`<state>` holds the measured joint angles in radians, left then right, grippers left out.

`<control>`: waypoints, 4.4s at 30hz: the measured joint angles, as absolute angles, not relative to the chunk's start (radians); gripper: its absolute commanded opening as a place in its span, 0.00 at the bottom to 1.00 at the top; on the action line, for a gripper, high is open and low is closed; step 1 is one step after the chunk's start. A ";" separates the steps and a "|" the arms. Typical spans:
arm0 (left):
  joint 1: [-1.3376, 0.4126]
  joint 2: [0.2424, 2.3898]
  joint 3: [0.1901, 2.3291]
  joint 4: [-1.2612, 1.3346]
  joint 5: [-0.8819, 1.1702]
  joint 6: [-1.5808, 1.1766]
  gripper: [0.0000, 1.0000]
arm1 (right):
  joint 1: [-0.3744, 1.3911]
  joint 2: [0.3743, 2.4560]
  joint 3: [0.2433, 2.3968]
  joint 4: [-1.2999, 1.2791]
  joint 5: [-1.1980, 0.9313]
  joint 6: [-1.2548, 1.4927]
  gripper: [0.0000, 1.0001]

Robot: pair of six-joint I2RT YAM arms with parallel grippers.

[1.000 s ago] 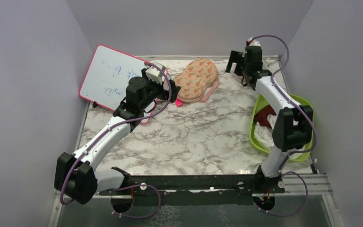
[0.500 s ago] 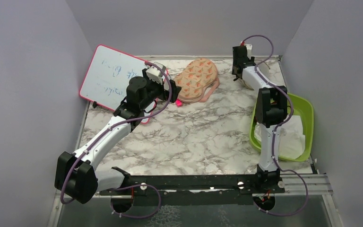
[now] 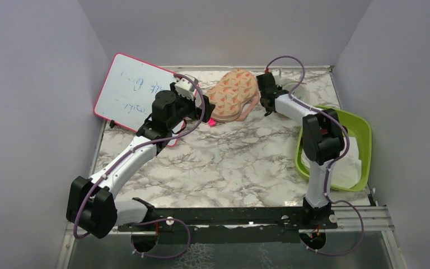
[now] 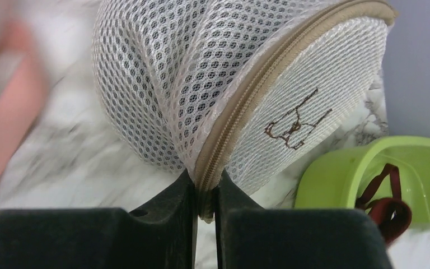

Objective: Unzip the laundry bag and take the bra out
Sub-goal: Move the laundry bag to the center of the board, then adjust the laundry bag at the center of the board, then unzip the laundry bag at the center of the board.

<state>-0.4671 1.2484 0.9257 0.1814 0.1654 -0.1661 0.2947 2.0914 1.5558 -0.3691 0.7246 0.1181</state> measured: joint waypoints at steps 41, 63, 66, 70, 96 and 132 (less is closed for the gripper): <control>-0.467 1.354 0.968 0.141 0.204 -0.192 0.99 | 0.681 1.278 0.884 -0.174 -0.417 0.413 0.90; -0.532 1.422 1.006 0.125 0.308 -0.218 0.99 | 0.192 1.176 0.709 -0.223 -0.253 0.416 1.00; -0.535 1.422 1.006 0.123 0.308 -0.218 0.99 | 0.183 1.197 0.705 -0.175 -0.290 0.414 1.00; -0.542 1.422 1.006 0.121 0.308 -0.218 0.99 | 0.175 1.221 0.671 -0.109 -0.337 0.405 1.00; -0.565 1.412 1.007 0.113 0.302 -0.217 0.99 | 0.387 1.127 0.616 -0.034 -0.616 0.428 1.00; -1.182 1.679 1.022 0.021 -0.478 -0.162 0.64 | 0.386 0.330 0.625 -0.242 0.161 0.347 1.00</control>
<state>-1.1824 1.6787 1.0218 0.0212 -0.4782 -0.1623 0.3859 0.3302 0.6247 -0.2420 0.1612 0.3473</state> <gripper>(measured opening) 0.665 0.999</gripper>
